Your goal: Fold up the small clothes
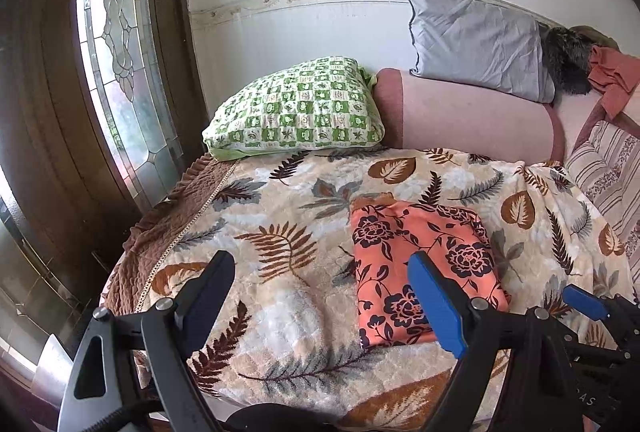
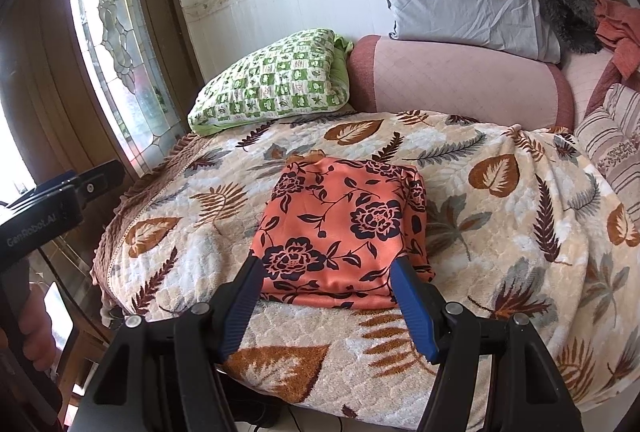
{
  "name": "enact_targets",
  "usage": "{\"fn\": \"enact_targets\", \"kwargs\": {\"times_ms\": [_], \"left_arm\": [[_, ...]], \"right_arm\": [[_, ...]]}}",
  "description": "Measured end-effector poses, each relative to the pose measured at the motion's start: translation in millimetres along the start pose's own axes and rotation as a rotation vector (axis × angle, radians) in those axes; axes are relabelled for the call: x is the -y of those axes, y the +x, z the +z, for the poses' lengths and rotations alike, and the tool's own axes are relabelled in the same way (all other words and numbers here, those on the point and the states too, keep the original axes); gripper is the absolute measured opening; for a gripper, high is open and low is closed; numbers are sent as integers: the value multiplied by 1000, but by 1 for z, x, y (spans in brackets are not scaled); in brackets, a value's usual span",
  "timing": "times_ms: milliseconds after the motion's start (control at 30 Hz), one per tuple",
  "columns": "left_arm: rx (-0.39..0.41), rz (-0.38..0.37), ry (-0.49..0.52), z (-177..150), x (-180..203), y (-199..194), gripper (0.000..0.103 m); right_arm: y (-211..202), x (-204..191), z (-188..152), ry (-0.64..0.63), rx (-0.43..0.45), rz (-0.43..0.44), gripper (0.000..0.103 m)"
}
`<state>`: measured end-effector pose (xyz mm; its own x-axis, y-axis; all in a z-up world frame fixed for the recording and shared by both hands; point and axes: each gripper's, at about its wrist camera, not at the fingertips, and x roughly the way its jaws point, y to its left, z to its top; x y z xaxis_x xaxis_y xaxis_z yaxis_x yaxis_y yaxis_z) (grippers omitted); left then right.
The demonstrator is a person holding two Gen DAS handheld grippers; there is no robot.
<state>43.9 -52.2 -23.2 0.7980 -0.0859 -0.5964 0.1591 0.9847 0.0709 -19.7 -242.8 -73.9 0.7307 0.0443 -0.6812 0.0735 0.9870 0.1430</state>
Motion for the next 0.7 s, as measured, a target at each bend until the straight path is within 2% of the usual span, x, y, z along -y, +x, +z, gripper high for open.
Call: {"fn": "enact_targets", "kwargs": {"times_ms": [700], "left_arm": [[-45, -12, 5, 5, 3, 28, 89]], "right_arm": [[28, -4, 11, 13, -33, 4, 69]]}}
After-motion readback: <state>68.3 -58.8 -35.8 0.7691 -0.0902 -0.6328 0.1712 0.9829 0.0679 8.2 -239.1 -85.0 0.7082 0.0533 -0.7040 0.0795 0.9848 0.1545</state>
